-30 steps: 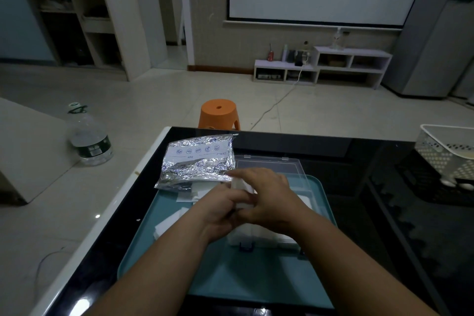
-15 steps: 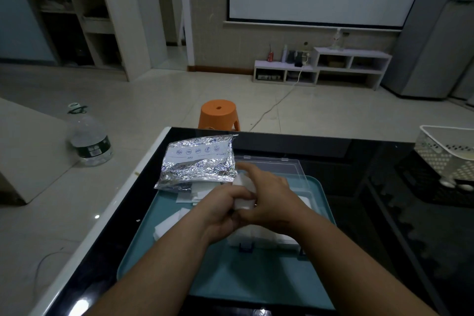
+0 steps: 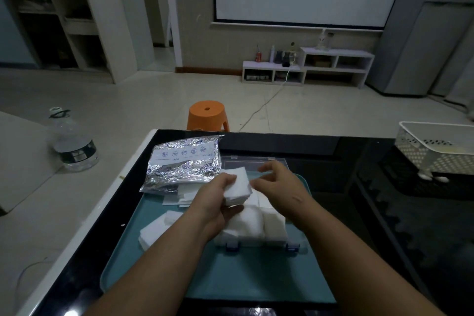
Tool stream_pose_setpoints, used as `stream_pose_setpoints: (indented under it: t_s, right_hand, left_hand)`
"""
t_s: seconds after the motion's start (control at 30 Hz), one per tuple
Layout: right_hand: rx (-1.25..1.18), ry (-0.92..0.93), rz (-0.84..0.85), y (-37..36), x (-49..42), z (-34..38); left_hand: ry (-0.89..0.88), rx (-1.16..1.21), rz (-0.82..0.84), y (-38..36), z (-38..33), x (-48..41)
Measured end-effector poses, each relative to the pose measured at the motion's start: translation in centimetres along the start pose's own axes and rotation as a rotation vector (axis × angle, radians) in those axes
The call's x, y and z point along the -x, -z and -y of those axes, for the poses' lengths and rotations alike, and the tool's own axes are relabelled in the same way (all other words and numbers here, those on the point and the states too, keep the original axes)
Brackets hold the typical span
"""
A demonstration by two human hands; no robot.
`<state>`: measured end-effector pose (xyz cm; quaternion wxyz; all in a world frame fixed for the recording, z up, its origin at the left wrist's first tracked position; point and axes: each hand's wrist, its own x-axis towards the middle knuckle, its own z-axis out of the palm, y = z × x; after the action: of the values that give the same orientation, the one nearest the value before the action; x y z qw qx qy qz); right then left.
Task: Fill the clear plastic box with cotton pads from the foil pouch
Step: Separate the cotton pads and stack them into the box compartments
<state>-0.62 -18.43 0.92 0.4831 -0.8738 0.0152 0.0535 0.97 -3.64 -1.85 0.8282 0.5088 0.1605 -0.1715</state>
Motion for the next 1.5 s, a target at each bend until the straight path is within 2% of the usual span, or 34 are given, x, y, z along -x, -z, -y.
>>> stream_pose_setpoints:
  t_s: [0.37,0.47,0.6,0.8,1.0,1.5]
  right_hand:
    - [-0.142,-0.123,-0.049,2.7,0.5,-1.2]
    - [-0.083,-0.126,-0.019,3.6,0.5,-1.7]
    - [0.047,-0.158,-0.009,4.6,0.6,-2.9]
    - [0.137,-0.205,-0.016,5.7,1.2,-4.1]
    - [0.211,-0.259,0.027,6.0,1.6,-5.1]
    - [0.445,-0.265,0.045,4.8,0.7,-6.5]
  left_hand:
    - [-0.100,-0.155,0.072,-2.3,0.9,0.7]
    - [-0.138,-0.251,0.047,-3.0,1.2,0.7]
    - [-0.225,-0.505,-0.024,-3.9,2.3,0.3]
    - [-0.287,-0.705,-0.004,-5.6,4.0,0.3]
    - [-0.321,-1.004,-0.016,-6.6,5.3,0.1]
    - [-0.342,-1.316,-0.054,-7.1,6.6,-0.2]
